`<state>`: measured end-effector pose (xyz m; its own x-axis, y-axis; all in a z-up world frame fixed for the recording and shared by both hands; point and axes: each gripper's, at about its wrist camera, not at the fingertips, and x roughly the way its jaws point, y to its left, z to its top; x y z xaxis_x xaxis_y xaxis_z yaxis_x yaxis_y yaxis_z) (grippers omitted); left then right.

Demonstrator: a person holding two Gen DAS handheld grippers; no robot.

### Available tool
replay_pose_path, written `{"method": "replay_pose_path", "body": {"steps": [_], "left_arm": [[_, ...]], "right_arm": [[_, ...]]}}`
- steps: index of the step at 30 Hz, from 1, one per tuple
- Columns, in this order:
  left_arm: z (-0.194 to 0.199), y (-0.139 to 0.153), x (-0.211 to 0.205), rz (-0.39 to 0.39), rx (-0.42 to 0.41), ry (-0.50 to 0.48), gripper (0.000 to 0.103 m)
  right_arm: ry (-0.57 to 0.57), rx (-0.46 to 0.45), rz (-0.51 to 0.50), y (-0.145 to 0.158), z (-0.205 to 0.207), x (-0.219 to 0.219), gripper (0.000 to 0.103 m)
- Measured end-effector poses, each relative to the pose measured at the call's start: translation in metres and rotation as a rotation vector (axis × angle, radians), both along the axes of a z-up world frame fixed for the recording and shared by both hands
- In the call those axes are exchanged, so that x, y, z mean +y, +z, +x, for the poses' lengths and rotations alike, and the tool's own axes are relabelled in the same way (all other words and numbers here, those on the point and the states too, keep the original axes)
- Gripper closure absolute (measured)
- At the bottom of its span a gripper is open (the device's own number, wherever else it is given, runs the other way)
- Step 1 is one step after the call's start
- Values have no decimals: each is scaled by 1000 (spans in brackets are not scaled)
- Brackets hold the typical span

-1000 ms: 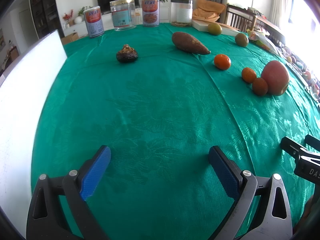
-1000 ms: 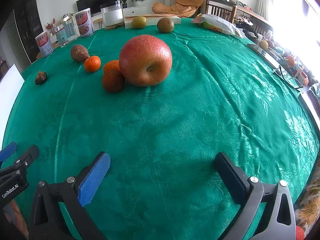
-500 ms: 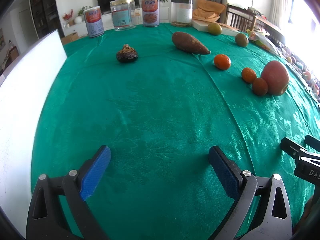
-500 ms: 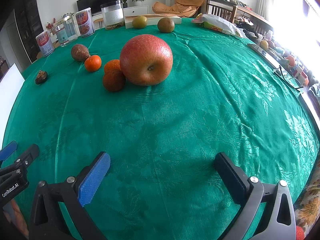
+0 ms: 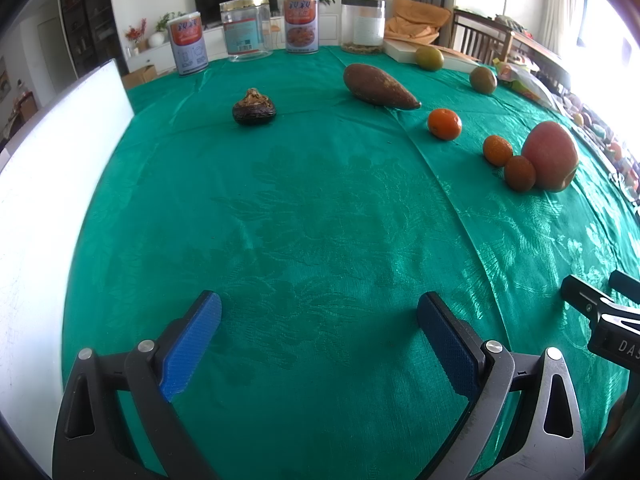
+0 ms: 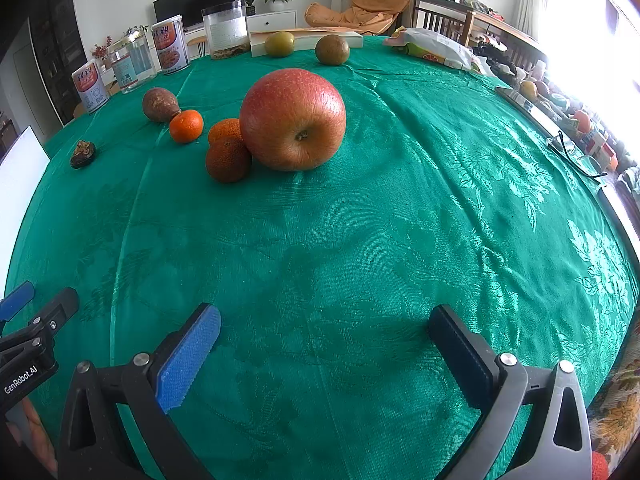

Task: Organize fruits

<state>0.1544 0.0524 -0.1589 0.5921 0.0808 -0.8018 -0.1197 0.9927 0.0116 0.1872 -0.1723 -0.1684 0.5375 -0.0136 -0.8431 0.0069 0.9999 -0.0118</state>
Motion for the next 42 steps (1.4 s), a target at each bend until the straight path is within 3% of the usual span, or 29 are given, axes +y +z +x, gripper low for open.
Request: {"method": "replay_pose_path", "body": {"steps": [19,22,25,29,35,37,38,42], "left_arm": [[3,1,5,-25,14,-3,4],[26,15,29,-154,7,58,4],[64,36,60,-207,-43,168,4],[119,29,83,-141,-31,255,5],[157,10,90,-65,-7,225,7],[159,8,87,-35,-15,187,37],[161,7,85,-36,-7,168,60],[146,11,81,-20,-30,162,61]], "right_arm": [[0,1,0,-1,-1,3,0],[-2,1,0,-1,-1,4,0],[-1,1,0,-1,-1,4,0],[-1,1,0,-1,-1,4,0],[-1,1,0,-1,-1,3,0],[-1,0,0,-1,-2,4,0],[-1,1,0,0,-1,3,0],[-1,1,1,0,-1,3,0]]}}
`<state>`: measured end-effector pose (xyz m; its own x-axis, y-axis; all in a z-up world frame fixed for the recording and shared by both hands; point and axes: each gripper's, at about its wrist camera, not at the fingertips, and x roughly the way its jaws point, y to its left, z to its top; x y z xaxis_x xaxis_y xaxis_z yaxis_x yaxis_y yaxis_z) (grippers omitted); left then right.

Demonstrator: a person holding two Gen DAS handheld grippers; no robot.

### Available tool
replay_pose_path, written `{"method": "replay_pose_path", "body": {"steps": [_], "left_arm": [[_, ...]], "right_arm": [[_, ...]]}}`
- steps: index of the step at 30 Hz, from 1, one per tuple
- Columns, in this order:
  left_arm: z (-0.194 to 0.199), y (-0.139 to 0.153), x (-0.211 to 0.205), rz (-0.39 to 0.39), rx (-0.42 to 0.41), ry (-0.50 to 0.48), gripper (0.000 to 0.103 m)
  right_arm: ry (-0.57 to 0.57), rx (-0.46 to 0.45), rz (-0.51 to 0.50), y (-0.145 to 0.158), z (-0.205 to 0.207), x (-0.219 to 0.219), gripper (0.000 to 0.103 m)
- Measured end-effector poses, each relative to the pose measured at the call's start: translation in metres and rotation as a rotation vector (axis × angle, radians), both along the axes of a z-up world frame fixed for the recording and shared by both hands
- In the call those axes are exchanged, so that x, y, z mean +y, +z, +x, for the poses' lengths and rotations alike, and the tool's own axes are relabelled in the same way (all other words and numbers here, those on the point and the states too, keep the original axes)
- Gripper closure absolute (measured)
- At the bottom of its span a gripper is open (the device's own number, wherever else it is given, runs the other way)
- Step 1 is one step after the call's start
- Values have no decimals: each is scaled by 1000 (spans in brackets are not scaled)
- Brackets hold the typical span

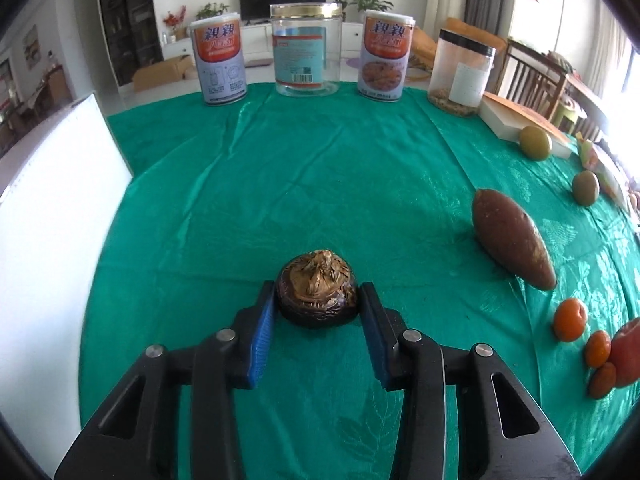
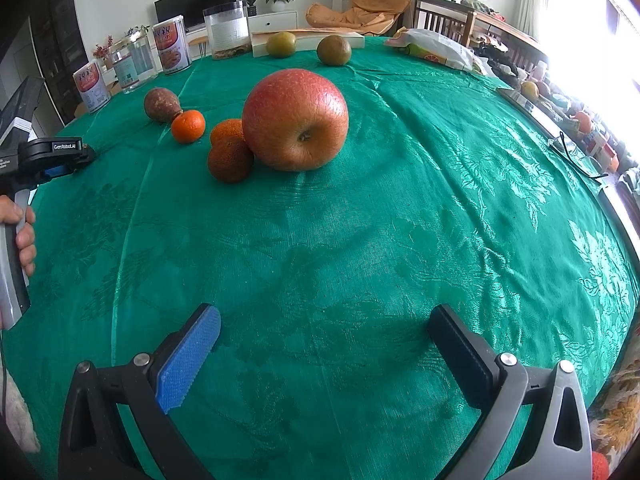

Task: Organize fruits
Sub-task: 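Grasp a second dark brown round fruit with the left tool while the right tool grasps an orange tangerine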

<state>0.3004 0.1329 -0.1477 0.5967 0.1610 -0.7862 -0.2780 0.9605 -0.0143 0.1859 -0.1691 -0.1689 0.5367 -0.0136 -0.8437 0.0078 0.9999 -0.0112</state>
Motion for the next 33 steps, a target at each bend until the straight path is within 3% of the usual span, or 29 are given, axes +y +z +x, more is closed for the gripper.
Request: {"method": "replay_pose_path", "body": {"steps": [7,13,14,15,17,21,23,24,27,33], "left_arm": [[-79,17,-24,-50,13,-67,61],[-139,12,-45,-13,42,-169,60],[-145,11,-45,-8,38,-164,56],[-149,10,-44,2,35,-156,40],[-156,7,-40,16,25,-131,19],[-160,-7,-28,-8,40,-105,18],[-165,-8,-26,5,24,-101,15],[-166,-8,-27,9,18,-103,15],[-168,-9,-27,9,13,-109,14],[-167,-10,-28,8,16,-115,12]], "right_arm": [[-1,2,2,0,0,0,0],[33,-29,92,11,-4,1,0],[43,-54,110,17,-7,0,0],[62,-82,135,24,-10,0,0],[134,-112,208,40,-7,1,0],[281,-129,154,90,41,21,1],[353,-48,160,102,80,38,6],[383,6,174,102,101,48,17],[428,162,171,81,151,78,39],[421,275,85,31,192,115,50]]}}
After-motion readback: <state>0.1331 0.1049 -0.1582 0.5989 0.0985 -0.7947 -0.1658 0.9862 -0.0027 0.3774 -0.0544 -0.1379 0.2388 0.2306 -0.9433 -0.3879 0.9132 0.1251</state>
